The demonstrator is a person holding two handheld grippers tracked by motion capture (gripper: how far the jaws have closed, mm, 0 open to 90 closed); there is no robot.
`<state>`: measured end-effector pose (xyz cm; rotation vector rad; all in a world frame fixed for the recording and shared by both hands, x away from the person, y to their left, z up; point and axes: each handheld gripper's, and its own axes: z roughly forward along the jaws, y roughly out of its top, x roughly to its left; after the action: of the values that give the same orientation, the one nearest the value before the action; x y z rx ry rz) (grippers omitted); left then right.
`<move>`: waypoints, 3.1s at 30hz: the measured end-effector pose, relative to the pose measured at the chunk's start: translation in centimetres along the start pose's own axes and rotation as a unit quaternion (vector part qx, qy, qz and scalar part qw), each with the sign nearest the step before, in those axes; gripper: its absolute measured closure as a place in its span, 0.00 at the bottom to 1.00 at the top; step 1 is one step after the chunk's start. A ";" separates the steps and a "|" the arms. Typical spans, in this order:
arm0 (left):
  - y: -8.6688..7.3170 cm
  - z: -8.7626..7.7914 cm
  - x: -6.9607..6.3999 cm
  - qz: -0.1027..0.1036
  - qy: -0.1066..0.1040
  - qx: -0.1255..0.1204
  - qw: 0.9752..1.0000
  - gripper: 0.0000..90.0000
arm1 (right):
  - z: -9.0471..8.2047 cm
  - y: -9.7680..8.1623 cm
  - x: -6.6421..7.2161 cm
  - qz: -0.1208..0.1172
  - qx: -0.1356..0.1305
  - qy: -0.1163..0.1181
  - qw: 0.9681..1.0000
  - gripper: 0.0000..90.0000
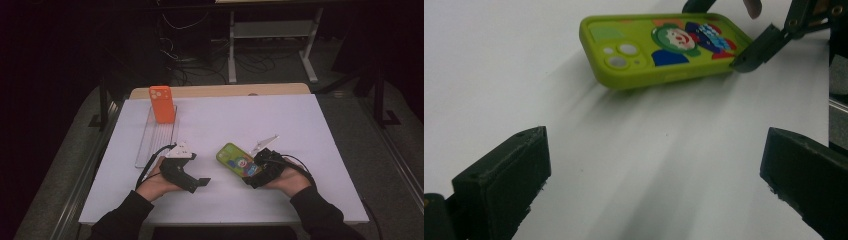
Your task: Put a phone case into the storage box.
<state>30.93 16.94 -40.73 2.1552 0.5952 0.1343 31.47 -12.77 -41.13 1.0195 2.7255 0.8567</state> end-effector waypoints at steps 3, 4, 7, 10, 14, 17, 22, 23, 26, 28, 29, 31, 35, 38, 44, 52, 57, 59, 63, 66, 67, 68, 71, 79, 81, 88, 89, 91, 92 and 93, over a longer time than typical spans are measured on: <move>0.1 0.0 0.0 -0.004 -0.003 0.000 1.000 0.00 | -0.6 0.2 -0.6 -0.015 -0.008 0.010 1.000 0.17; 0.2 0.0 0.0 -0.006 -0.002 0.002 1.000 0.00 | -0.7 0.2 -0.7 -0.017 -0.007 0.012 1.000 0.17; 0.4 -0.2 0.1 0.003 0.000 0.003 1.000 0.00 | -1.1 0.4 -1.3 -0.034 -0.015 0.021 0.999 0.17; 0.7 -0.3 0.1 0.006 -0.004 0.005 1.000 0.00 | -1.5 0.5 -1.8 -0.042 -0.021 0.028 0.999 0.17; 1.3 -0.5 0.3 0.021 -0.010 0.012 1.000 0.00 | -1.9 0.6 -2.6 -0.068 -0.023 0.033 0.997 0.17; 1.9 -0.6 0.2 0.023 -0.015 0.008 1.000 0.00 | -2.2 0.7 -3.1 -0.076 -0.022 0.043 0.996 0.17; 2.9 -0.8 0.0 0.043 -0.019 0.012 0.999 0.00 | -2.3 1.1 -3.5 -0.114 -0.016 0.063 0.991 0.17; 3.1 -0.9 0.1 0.050 -0.021 0.015 0.998 0.00 | -2.2 1.2 -3.5 -0.120 -0.015 0.064 0.991 0.17; 3.4 -1.1 0.1 0.050 -0.021 0.007 0.998 0.00 | -2.2 1.5 -3.5 -0.129 -0.012 0.068 0.989 0.17; 3.7 -1.2 0.4 0.053 -0.023 0.003 0.998 0.00 | -2.2 1.7 -3.6 -0.136 -0.012 0.074 0.988 0.17; 3.9 -1.4 0.5 0.056 -0.024 0.005 0.998 0.00 | -2.2 1.8 -3.6 -0.138 -0.013 0.078 0.987 0.17; 4.3 -1.5 0.7 0.061 -0.028 0.004 0.998 0.00 | -2.2 1.9 -3.6 -0.146 -0.011 0.084 0.986 0.17; 5.2 -1.5 0.9 0.082 -0.040 0.005 0.996 0.00 | -2.1 2.5 -3.5 -0.165 -0.004 0.096 0.982 0.17; 5.8 -1.3 1.1 0.098 -0.049 0.012 0.994 0.00 | -1.9 3.1 -3.5 -0.178 0.006 0.109 0.978 0.17; 6.9 -0.9 1.9 0.124 -0.073 0.019 0.989 0.00 | -1.6 4.1 -3.3 -0.203 0.017 0.129 0.971 0.17; 7.7 -0.2 2.0 0.146 -0.105 0.026 0.983 0.00 | -1.5 5.6 -2.1 -0.241 0.022 0.150 0.959 0.17; 7.3 0.8 1.2 0.167 -0.122 0.062 0.976 0.00 | -1.0 6.0 -0.7 -0.259 0.026 0.162 0.952 0.17; 7.1 1.3 0.8 0.177 -0.133 0.076 0.972 0.00 | -0.8 6.1 -0.3 -0.264 0.027 0.169 0.949 0.17; 7.0 2.0 0.1 0.198 -0.146 0.096 0.964 0.00 | -0.4 6.1 0.2 -0.268 0.037 0.175 0.946 0.17; 6.7 2.5 -0.2 0.207 -0.150 0.117 0.960 0.00 | -0.4 6.1 0.4 -0.268 0.038 0.178 0.946 0.17; 6.5 2.6 -0.3 0.206 -0.151 0.124 0.959 0.00 | -0.4 6.1 0.4 -0.273 0.037 0.176 0.945 0.17; 6.5 2.7 -0.3 0.209 -0.152 0.129 0.957 0.00 | -0.4 6.1 0.4 -0.276 0.035 0.173 0.945 0.17; 6.2 3.1 -0.4 0.208 -0.154 0.137 0.956 0.00 | -0.6 6.1 0.4 -0.280 0.031 0.171 0.944 0.17; 6.1 3.1 -0.2 0.200 -0.155 0.139 0.958 0.13 | -1.0 6.2 0.5 -0.286 0.025 0.168 0.943 0.17; 6.0 3.1 -0.1 0.200 -0.158 0.137 0.957 0.16 | -1.0 6.2 0.5 -0.287 0.026 0.169 0.942 0.17; 6.0 3.1 -0.1 0.201 -0.160 0.139 0.956 0.17 | -1.0 6.2 0.5 -0.286 0.029 0.170 0.942 0.17; 6.0 3.1 -0.1 0.198 -0.163 0.138 0.957 0.17 | -1.0 6.2 0.6 -0.286 0.029 0.170 0.943 0.16; 6.0 3.1 -0.2 0.197 -0.161 0.138 0.957 0.18 | -1.0 6.1 0.5 -0.283 0.023 0.174 0.943 0.16; 6.0 3.0 -0.3 0.196 -0.161 0.139 0.957 0.18 | -1.0 6.0 0.5 -0.281 0.021 0.175 0.943 0.16; 6.0 3.0 -0.2 0.199 -0.159 0.141 0.957 0.18 | -1.1 5.9 0.5 -0.275 0.021 0.177 0.945 0.15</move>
<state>33.83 11.59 -37.84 2.4839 -0.0126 -0.0863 34.17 -9.30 -36.98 0.0685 3.0747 0.9381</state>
